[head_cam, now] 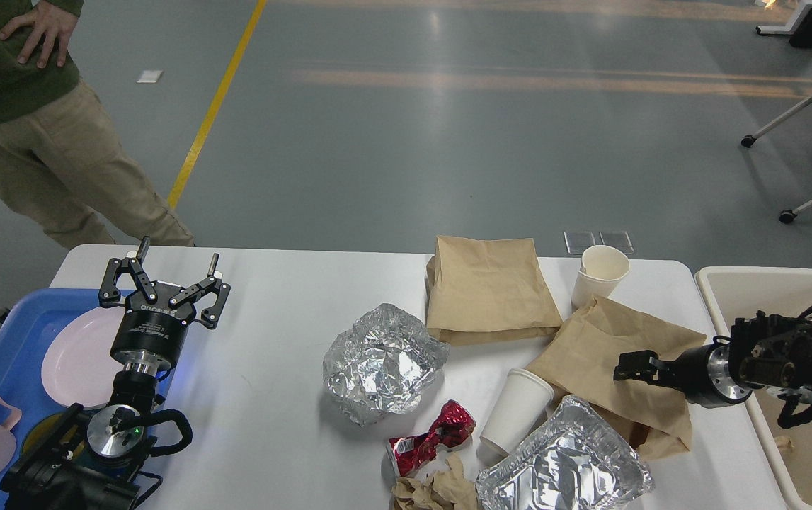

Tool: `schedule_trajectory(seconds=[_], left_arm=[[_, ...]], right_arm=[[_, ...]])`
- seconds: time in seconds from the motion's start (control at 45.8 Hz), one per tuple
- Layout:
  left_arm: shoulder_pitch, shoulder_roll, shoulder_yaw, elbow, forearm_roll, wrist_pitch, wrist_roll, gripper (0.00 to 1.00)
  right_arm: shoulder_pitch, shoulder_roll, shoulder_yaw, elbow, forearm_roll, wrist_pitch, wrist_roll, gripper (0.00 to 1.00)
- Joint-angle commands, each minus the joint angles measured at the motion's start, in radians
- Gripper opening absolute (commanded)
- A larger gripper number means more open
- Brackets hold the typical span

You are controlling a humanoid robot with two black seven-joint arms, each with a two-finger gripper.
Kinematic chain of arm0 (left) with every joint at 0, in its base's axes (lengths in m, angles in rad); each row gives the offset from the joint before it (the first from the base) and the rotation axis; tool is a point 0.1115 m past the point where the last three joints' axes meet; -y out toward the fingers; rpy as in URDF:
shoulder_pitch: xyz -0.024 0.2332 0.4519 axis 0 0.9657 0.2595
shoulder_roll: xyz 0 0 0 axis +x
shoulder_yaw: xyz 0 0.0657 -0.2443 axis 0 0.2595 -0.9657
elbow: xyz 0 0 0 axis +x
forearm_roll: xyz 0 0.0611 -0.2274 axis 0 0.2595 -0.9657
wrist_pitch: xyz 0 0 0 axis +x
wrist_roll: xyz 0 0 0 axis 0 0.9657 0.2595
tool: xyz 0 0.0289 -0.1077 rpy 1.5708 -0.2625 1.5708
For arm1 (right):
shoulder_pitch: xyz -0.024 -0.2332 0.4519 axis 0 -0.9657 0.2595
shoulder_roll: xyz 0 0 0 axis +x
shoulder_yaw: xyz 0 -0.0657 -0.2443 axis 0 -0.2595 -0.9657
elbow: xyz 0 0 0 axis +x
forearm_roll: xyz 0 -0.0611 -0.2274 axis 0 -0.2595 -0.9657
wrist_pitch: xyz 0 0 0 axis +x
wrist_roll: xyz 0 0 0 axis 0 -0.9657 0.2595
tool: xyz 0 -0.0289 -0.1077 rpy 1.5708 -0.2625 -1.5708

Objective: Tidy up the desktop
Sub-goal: 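Grasp the crumpled brown paper bag and lift it toward the bin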

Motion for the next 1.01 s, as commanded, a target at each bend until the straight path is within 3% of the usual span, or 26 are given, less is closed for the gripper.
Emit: schedule_trajectory(seconds=[0.0, 0.087, 0.219, 0.35, 0.568, 0.831, 0.984], left_arm=[[0.0, 0.0, 0.0, 0.0, 0.0, 0.0, 0.0, 0.96], [0.0, 0.0, 0.0, 0.0, 0.0, 0.0, 0.0, 0.96], [-0.001, 0.0, 0.0, 0.0, 0.0, 0.0, 0.0, 0.96], [0.0, 0.0, 0.0, 0.0, 0.0, 0.0, 0.0, 0.96], [0.0, 0.0, 0.0, 0.0, 0.0, 0.0, 0.0, 0.96], [0.0, 0.0, 0.0, 0.0, 0.0, 0.0, 0.0, 0.96], [-0.001, 0.0, 0.0, 0.0, 0.0, 0.0, 0.0, 0.96]], right_arm=[[-0.022, 0.021, 0.0, 0.0, 0.014, -0.026, -0.013, 0.69], [-0.04, 0.034, 0.0, -0.002, 0.014, -0.032, -0.071, 0.33], [-0.043, 0.04, 0.0, 0.0, 0.012, -0.045, -0.181, 0.26], [-0.051, 0.048, 0.001, 0.0, 0.017, -0.057, -0.228, 0.0], [-0.042, 0.048, 0.001, 0.006, 0.053, -0.063, -0.297, 0.0], [-0.024, 0.035, 0.001, 0.038, 0.081, -0.078, -0.306, 0.0], [0.084, -0.041, -0.006, 0.142, 0.093, -0.013, -0.327, 0.0]])
